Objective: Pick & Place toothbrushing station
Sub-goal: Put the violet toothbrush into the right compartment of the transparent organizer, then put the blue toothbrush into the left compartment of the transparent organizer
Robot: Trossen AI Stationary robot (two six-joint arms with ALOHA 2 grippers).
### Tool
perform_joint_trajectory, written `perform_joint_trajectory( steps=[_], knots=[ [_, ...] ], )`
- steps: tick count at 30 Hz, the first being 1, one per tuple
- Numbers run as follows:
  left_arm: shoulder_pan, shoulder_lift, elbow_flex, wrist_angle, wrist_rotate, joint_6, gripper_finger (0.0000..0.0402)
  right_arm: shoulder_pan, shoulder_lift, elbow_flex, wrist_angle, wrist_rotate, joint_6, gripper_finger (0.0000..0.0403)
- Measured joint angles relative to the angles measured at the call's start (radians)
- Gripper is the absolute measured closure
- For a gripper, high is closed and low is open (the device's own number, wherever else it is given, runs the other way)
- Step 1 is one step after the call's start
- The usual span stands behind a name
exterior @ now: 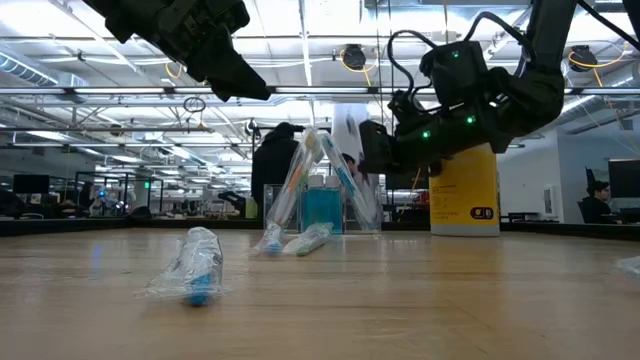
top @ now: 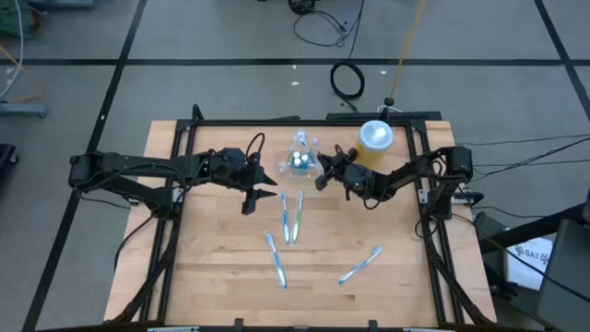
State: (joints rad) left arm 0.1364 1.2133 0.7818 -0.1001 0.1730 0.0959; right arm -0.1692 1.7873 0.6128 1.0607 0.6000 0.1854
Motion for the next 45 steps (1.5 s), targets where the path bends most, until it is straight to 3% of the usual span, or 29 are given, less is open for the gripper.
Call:
perform_joint_trajectory(
  steps=[14, 24, 36, 45],
  knots=[
    [0.0, 0.0, 0.0, -0.001, 0.0, 0.0, 0.025, 0.001, -0.001, 0.0, -0.037, 0.0, 0.038, 0.0369],
    [0.0, 0.0, 0.0, -0.001, 0.001, -0.041, 0.025, 0.014, -0.037, 0.0, -0.028, -0.002, 0.031, 0.0306],
    [-0.047, 0.0, 0.0, 0.0, 0.0, -0.194, 0.025, 0.072, -0.221, 0.0, -0.099, -0.002, -0.015, 0.0236],
    [-0.183, 0.067, 0.0, 0.005, -0.211, -0.424, 0.025, 0.144, -0.276, -0.002, -0.245, -0.004, -0.015, 0.0235]
  ],
)
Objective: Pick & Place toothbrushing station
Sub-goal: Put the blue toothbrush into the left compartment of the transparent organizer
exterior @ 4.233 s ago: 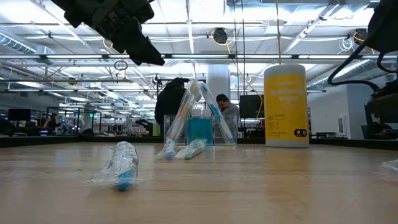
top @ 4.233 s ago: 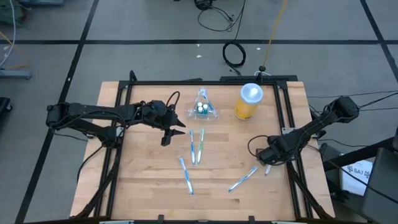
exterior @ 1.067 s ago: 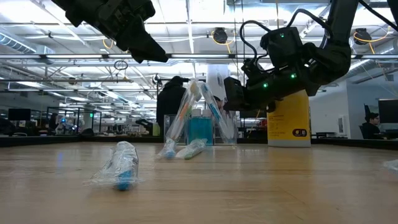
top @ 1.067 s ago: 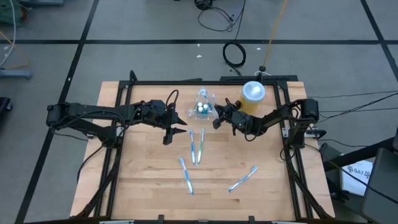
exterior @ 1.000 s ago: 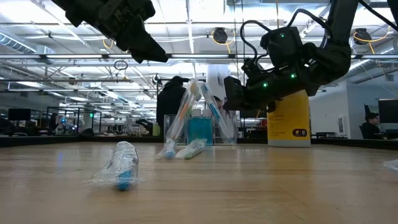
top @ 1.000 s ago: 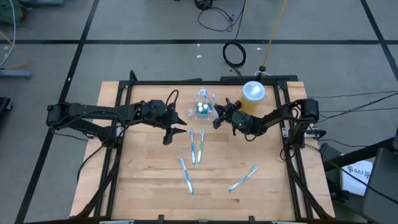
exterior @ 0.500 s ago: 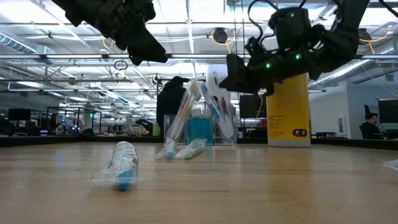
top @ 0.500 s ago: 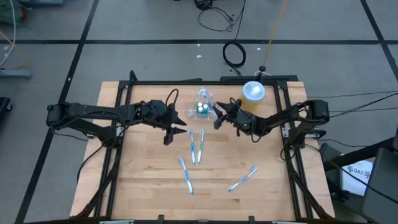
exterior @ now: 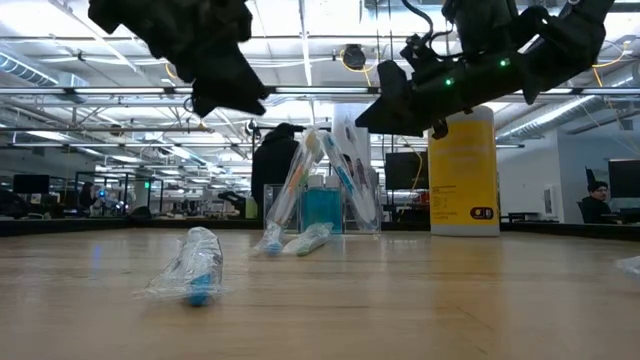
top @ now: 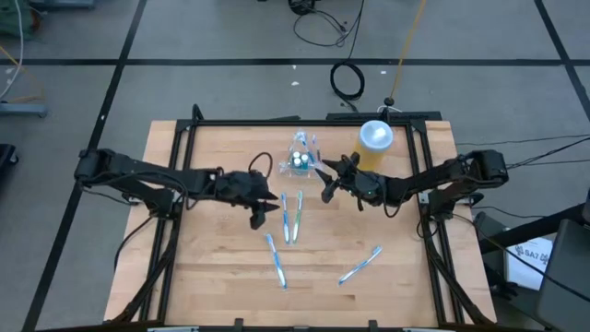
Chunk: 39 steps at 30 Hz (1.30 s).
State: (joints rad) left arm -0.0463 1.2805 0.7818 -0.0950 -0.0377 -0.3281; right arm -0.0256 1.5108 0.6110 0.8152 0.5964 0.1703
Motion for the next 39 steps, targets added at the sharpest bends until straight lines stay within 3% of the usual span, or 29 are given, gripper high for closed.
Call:
perform_joint_trajectory(
  steps=[13, 22, 28, 34, 39],
  knots=[
    [-0.078, 0.261, 0.0, 0.067, -0.295, -0.542, 0.025, -0.05, 0.0, 0.0, 0.107, 0.003, -0.01, 0.0234],
    [-0.048, 0.443, 0.0, 0.15, -0.329, -0.839, 0.025, -0.073, 0.0, 0.0, 0.108, 0.002, -0.01, 0.0234],
    [-0.022, 0.484, 0.0, 0.16, -0.328, -0.858, 0.025, -0.072, 0.0, 0.0, 0.095, 0.001, -0.01, 0.0234],
    [0.032, 0.484, 0.0, 0.158, -0.312, -0.731, 0.025, -0.071, 0.0, 0.0, 0.021, 0.0, 0.003, 0.0234],
    [0.084, 0.481, 0.002, 0.138, -0.232, -0.677, 0.0291, -0.071, 0.0, 0.0, -0.033, 0.0, 0.044, 0.0234]
  ],
)
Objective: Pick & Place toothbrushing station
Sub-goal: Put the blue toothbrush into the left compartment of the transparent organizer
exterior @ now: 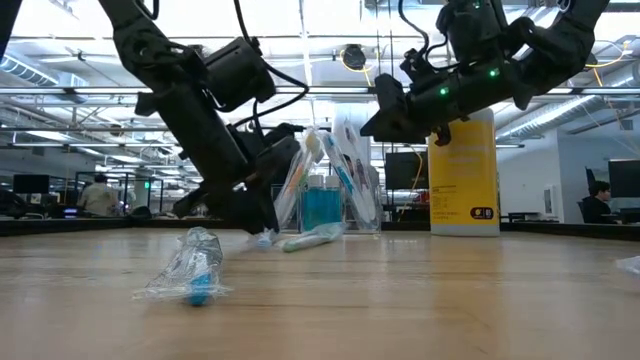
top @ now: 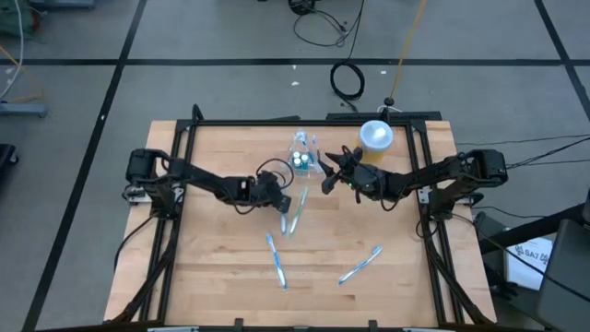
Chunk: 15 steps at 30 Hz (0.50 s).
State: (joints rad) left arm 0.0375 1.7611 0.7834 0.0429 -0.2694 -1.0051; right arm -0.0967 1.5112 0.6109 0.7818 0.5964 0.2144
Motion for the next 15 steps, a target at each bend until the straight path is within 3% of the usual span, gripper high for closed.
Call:
perform_joint_trajectory(
  steps=[4, 7, 15],
  knots=[
    [0.021, 0.0, 0.0, -0.005, 0.004, 0.043, 0.035, 0.0, 0.0, 0.0, -0.018, -0.008, 0.037, 0.0234],
    [0.029, 0.001, 0.0, -0.006, 0.0, 0.069, 0.0389, 0.0, 0.0, -0.001, -0.029, -0.071, 0.044, 0.0234],
    [0.019, -0.041, -0.004, -0.029, -0.025, 0.116, 0.0389, 0.001, 0.0, -0.029, -0.023, -0.304, 0.151, 0.0234]
  ],
)
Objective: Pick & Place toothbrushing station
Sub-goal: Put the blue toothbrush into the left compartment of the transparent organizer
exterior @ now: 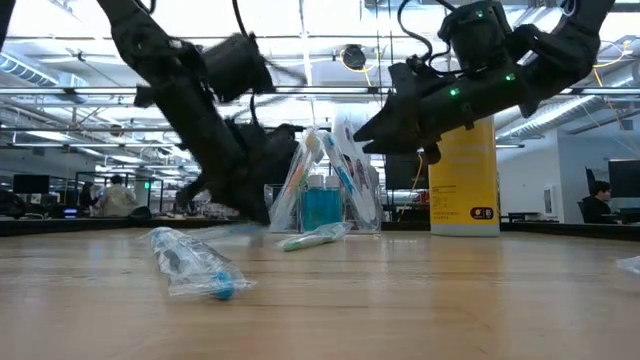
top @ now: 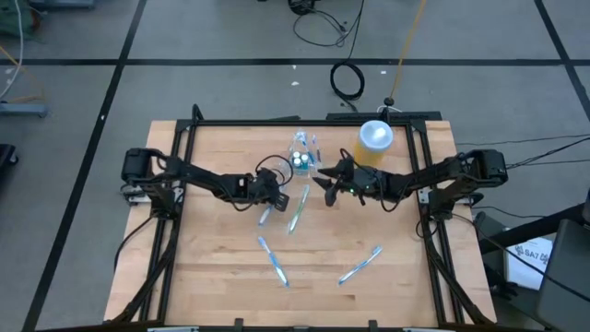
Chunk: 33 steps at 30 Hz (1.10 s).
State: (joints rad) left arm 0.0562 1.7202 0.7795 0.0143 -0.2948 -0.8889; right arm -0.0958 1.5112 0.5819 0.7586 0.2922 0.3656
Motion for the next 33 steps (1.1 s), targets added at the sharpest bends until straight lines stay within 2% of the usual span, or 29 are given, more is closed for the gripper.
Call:
perform_joint_trajectory(
  steps=[2, 9, 16, 25, 29, 33],
  knots=[
    [-0.006, -0.04, 0.0, 0.01, -0.035, 0.03, 0.0397, 0.006, 0.0, -0.015, -0.002, -0.035, 0.043, 0.0234],
    [-0.012, -0.219, 0.001, 0.057, -0.1, 0.172, 0.0399, 0.076, 0.0, -0.078, -0.002, -0.034, 0.112, 0.0234],
    [-0.013, -0.355, 0.002, 0.128, -0.122, 0.332, 0.0399, 0.143, 0.0, -0.127, 0.0, -0.034, 0.214, 0.0234],
    [-0.008, -0.37, 0.002, 0.408, -0.161, 0.601, 0.0397, 0.188, 0.0, -0.164, -0.002, -0.033, 0.281, 0.0234],
    [-0.005, -0.366, 0.002, 0.467, -0.166, 0.673, 0.0398, 0.189, 0.0, -0.164, -0.001, -0.032, 0.28, 0.0234],
    [-0.005, -0.366, 0.002, 0.495, -0.258, 0.737, 0.0396, 0.188, 0.0, -0.164, 0.0, -0.032, 0.278, 0.0234]
  ],
)
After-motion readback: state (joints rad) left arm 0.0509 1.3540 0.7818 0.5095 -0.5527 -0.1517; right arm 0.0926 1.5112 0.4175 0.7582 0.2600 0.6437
